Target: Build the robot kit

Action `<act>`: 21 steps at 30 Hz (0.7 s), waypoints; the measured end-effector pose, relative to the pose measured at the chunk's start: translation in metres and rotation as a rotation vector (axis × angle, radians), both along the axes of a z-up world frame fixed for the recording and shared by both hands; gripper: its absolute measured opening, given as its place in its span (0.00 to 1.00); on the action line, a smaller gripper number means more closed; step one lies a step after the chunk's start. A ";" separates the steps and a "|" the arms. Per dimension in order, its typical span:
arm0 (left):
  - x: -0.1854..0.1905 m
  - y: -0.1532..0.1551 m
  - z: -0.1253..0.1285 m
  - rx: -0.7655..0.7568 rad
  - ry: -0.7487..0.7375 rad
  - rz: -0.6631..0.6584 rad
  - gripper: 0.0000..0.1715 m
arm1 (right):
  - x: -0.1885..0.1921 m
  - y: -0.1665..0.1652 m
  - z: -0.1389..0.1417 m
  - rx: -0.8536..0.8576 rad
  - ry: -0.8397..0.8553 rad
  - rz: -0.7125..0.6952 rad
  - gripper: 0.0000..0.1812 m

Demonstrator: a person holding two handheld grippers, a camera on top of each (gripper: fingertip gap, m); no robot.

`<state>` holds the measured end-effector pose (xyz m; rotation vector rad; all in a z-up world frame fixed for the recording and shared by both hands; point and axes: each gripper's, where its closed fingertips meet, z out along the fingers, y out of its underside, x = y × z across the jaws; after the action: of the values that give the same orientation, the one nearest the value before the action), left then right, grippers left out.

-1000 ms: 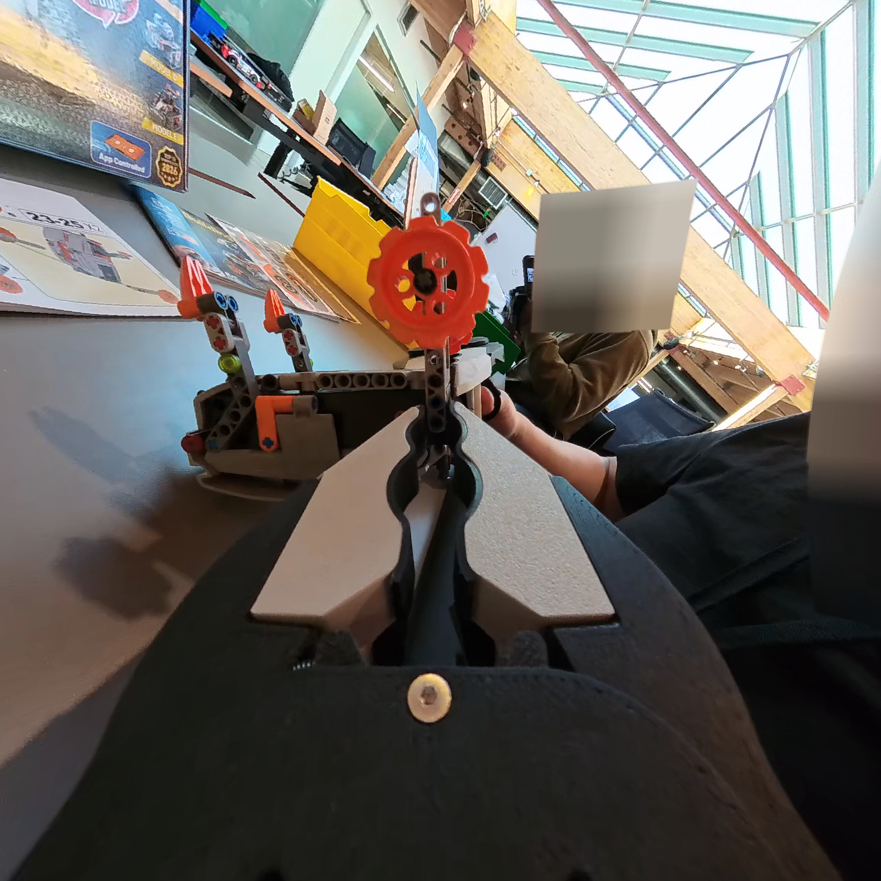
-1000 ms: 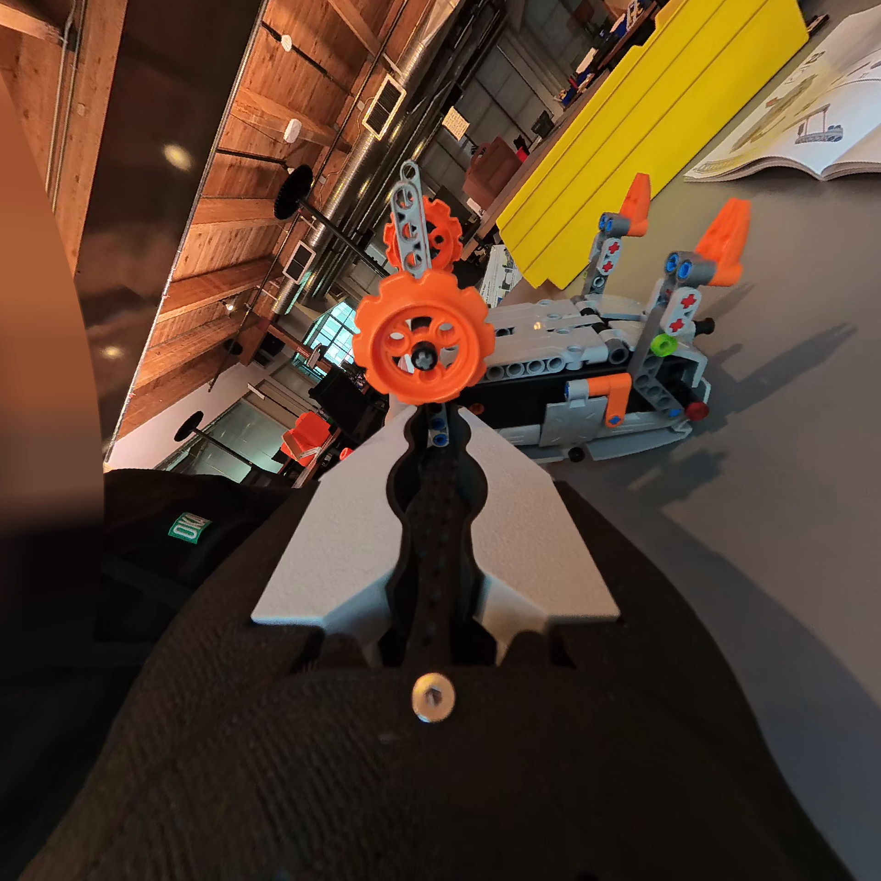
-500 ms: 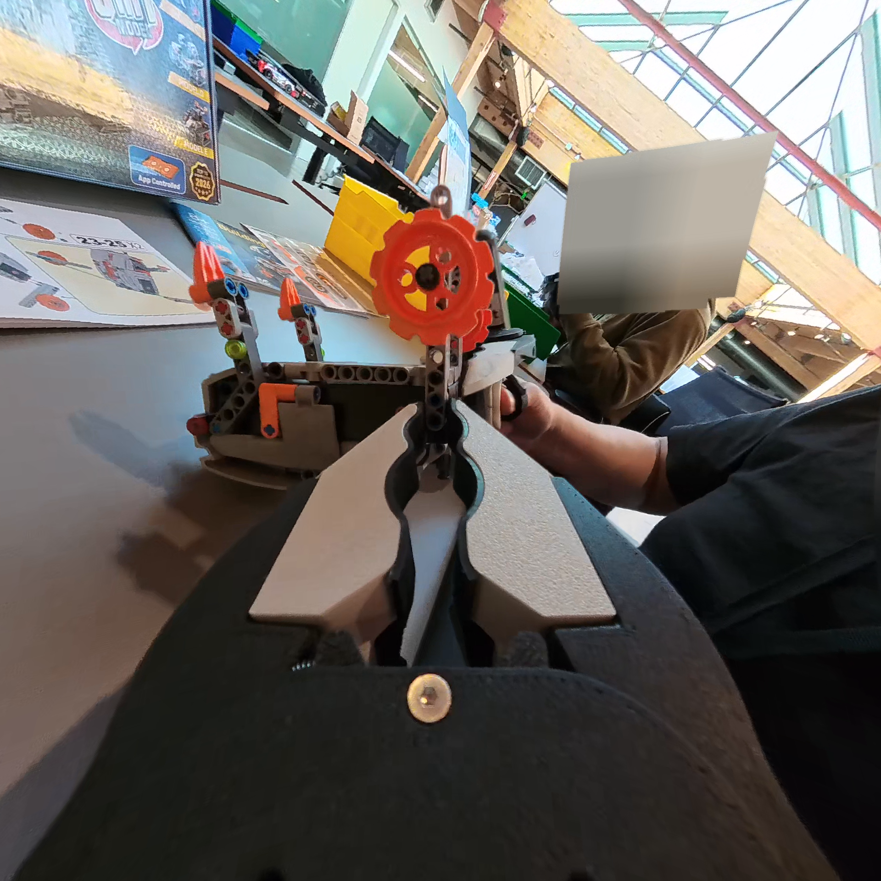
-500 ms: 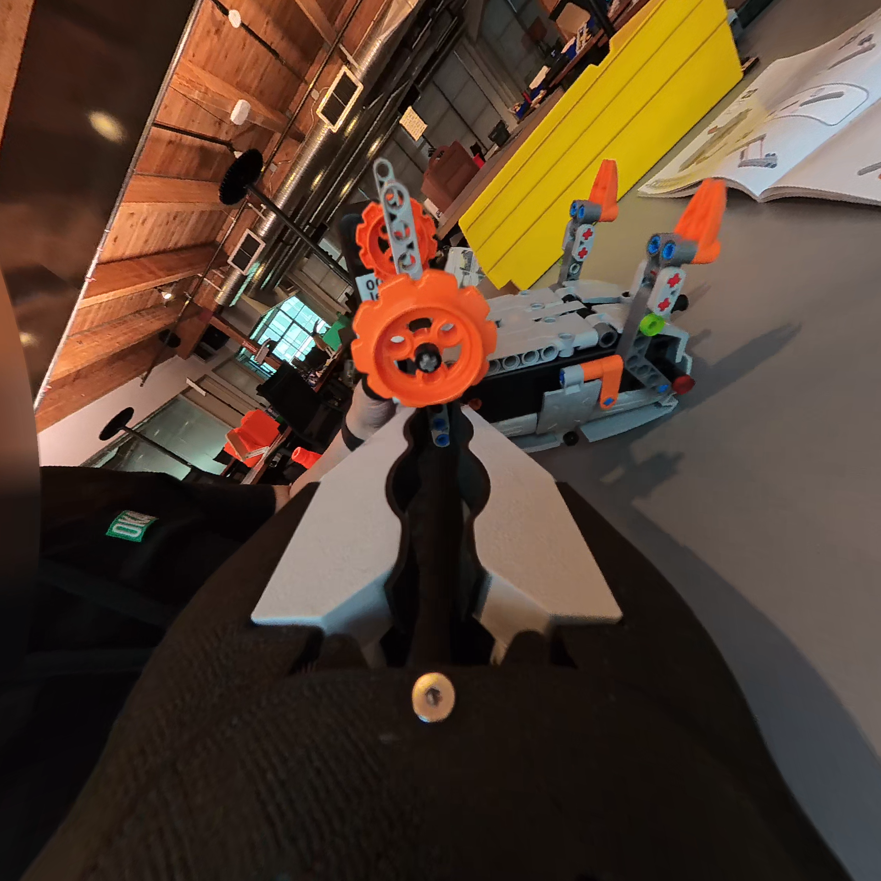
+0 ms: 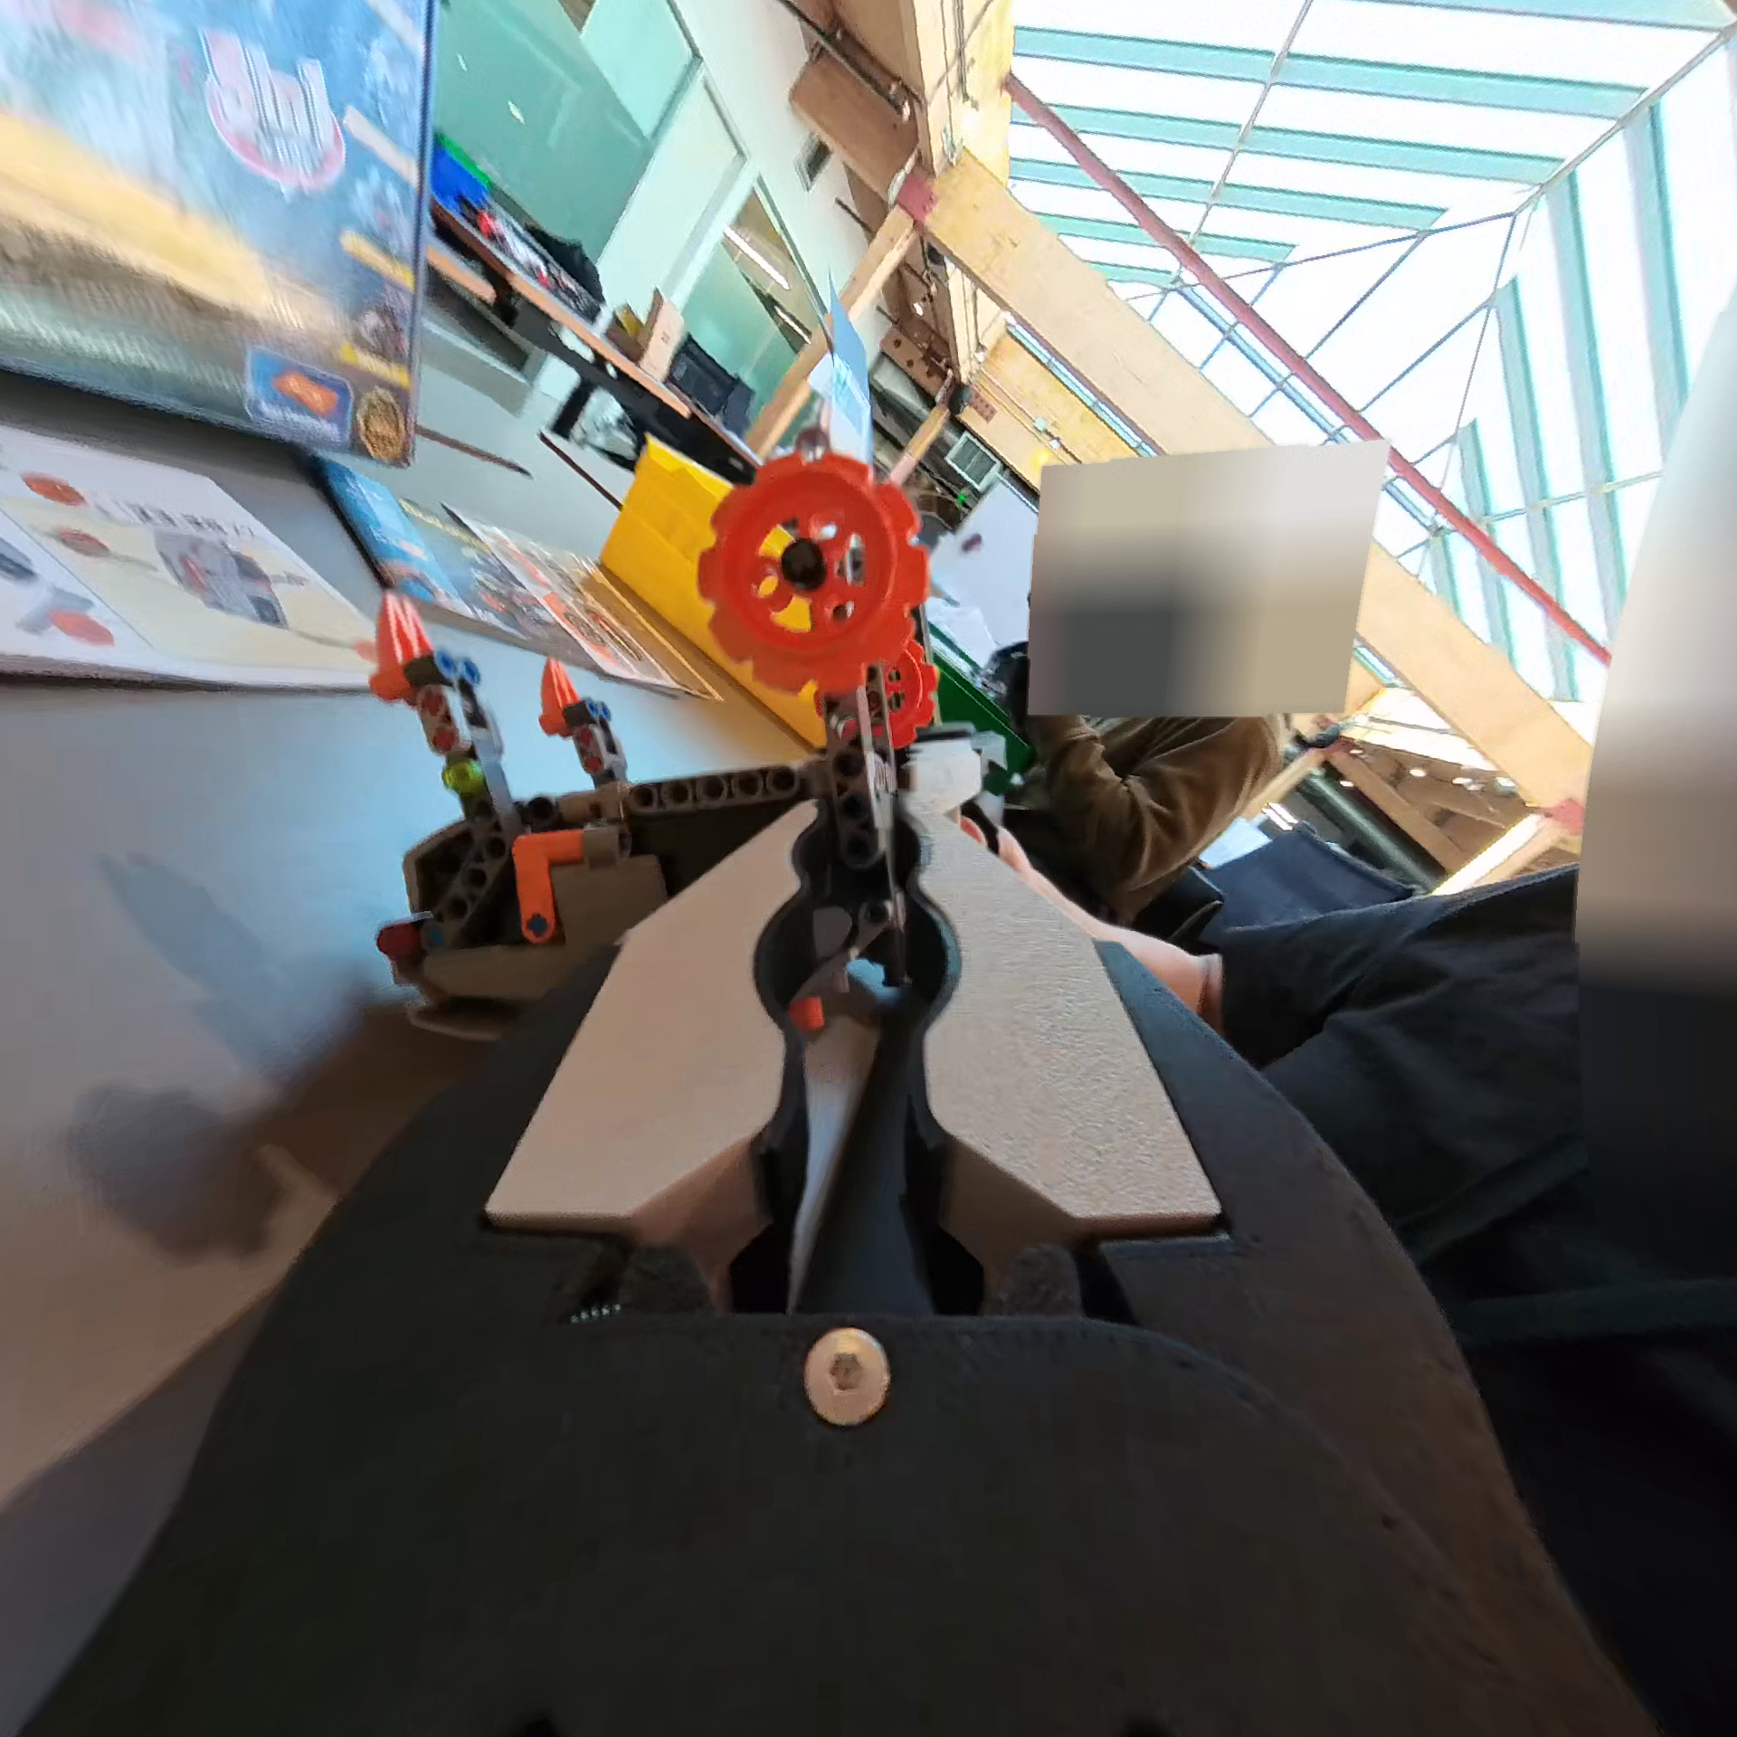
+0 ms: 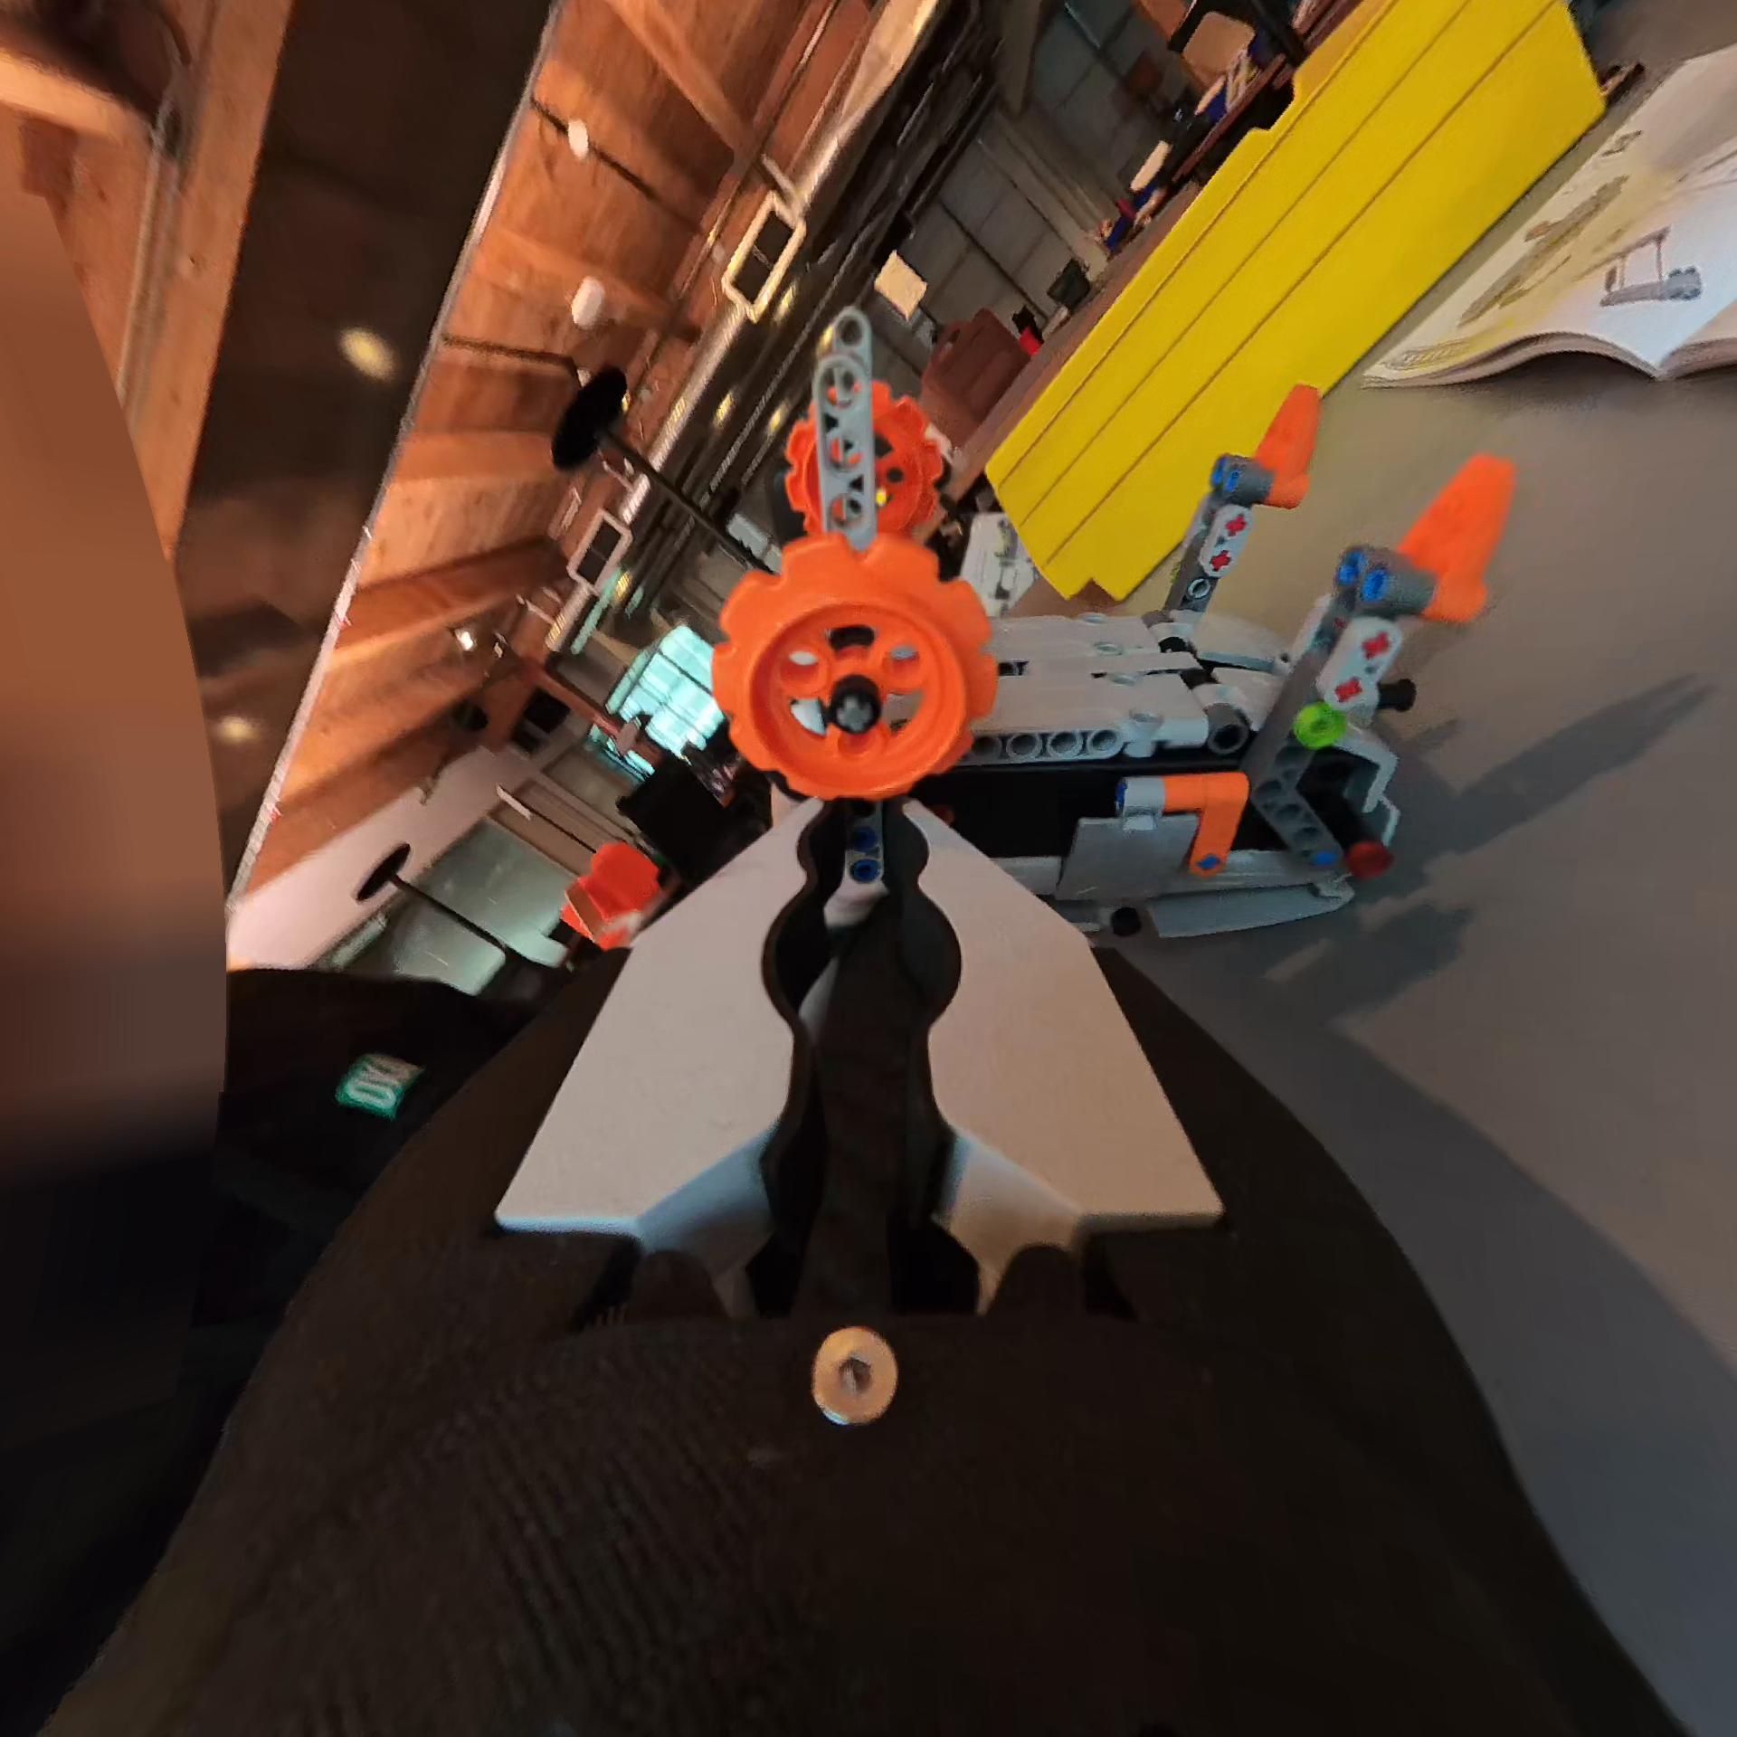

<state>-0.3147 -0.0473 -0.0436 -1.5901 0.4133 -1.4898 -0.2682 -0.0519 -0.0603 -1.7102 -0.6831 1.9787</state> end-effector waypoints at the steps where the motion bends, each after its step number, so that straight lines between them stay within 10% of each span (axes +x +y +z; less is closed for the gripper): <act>1: -0.002 0.004 0.001 0.028 0.028 0.047 0.14 | -0.002 0.002 0.001 -0.051 0.023 -0.021 0.04; 8: -0.016 0.017 0.001 0.346 0.570 0.600 0.63 | -0.008 0.024 0.007 -0.474 0.232 -0.193 0.03; 11: 0.004 0.020 -0.013 0.402 0.815 0.608 0.73 | -0.012 0.026 0.006 -0.513 0.222 -0.242 0.03; 21: 0.015 0.045 -0.020 0.484 0.900 0.462 0.64 | -0.031 0.011 0.008 -0.253 -0.010 -0.183 0.03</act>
<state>-0.2998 -0.0019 -0.0639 -1.7133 0.7668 -0.2321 -0.2996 -0.0409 -0.0527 -1.8540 -0.2745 1.9949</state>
